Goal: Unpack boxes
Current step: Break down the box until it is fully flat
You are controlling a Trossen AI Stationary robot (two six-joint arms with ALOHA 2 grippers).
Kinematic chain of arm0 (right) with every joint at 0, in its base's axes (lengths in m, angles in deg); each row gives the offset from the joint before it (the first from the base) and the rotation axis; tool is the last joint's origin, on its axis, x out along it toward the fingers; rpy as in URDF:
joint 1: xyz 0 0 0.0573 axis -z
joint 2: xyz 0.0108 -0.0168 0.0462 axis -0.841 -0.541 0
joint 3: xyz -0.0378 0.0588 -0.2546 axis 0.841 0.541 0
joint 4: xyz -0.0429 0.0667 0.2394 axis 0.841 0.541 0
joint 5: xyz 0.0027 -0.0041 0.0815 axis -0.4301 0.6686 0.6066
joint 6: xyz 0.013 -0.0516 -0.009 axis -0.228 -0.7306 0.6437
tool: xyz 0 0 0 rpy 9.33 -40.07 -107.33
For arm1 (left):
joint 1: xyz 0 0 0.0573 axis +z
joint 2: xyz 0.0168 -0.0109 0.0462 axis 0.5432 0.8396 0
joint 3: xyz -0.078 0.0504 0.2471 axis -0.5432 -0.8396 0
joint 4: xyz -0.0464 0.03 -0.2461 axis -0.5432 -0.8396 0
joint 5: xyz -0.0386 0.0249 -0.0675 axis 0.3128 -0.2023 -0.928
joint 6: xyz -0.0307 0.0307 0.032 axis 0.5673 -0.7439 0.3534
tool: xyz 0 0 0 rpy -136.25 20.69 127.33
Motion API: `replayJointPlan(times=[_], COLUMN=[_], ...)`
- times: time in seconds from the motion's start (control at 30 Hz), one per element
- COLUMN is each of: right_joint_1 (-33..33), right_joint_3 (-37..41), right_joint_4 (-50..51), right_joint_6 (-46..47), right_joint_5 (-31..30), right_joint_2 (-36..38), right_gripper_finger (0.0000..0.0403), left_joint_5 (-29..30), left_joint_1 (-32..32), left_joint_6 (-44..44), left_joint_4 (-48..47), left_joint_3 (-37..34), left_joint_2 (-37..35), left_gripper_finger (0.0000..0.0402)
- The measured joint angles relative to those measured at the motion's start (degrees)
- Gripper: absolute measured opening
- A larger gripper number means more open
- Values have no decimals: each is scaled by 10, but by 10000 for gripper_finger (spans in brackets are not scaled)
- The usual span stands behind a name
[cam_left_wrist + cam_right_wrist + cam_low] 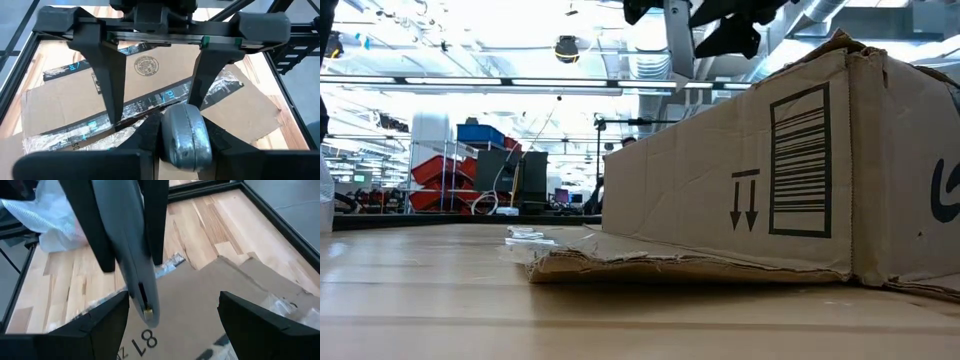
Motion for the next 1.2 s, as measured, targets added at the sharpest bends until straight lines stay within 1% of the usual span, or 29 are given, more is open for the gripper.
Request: replayJointPlan(times=[0.1,0.23,0.4,0.53,0.6,0.7,0.77,0.97,1.07,1.13,1.2], right_joint_1=[7,17,22,20,17,13,13,13,14,14,13], right_joint_3=[0,0,-1,0,0,0,0,0,-1,-1,-1], right_joint_4=[6,13,15,26,12,2,3,7,34,48,53], right_joint_6=[-2,-2,12,8,-6,-19,-20,-20,-20,-20,-20], right_joint_5=[0,-1,5,10,8,8,11,10,11,11,11], right_joint_2=[15,42,69,67,67,68,69,70,66,66,66], right_gripper_finger=[286,286,286,286,286,286,286,286,284,277,259], left_joint_5=[9,52,59,53,44,9,-3,12,13,15,16], left_joint_1=[-1,-11,-21,-15,-11,-7,-6,-6,-7,-7,-7], left_joint_6=[-8,-24,-46,-42,-38,-17,5,19,19,21,25], left_joint_4=[19,46,115,144,165,256,300,315,304,303,303], left_joint_3=[0,0,-1,-1,-11,-62,-91,-103,-101,-101,-100], left_joint_2=[0,-2,-4,0,1,-3,-3,-5,-8,-10,-11], left_gripper_finger=[54,54,54,54,54,54,54,54,54,54,54])
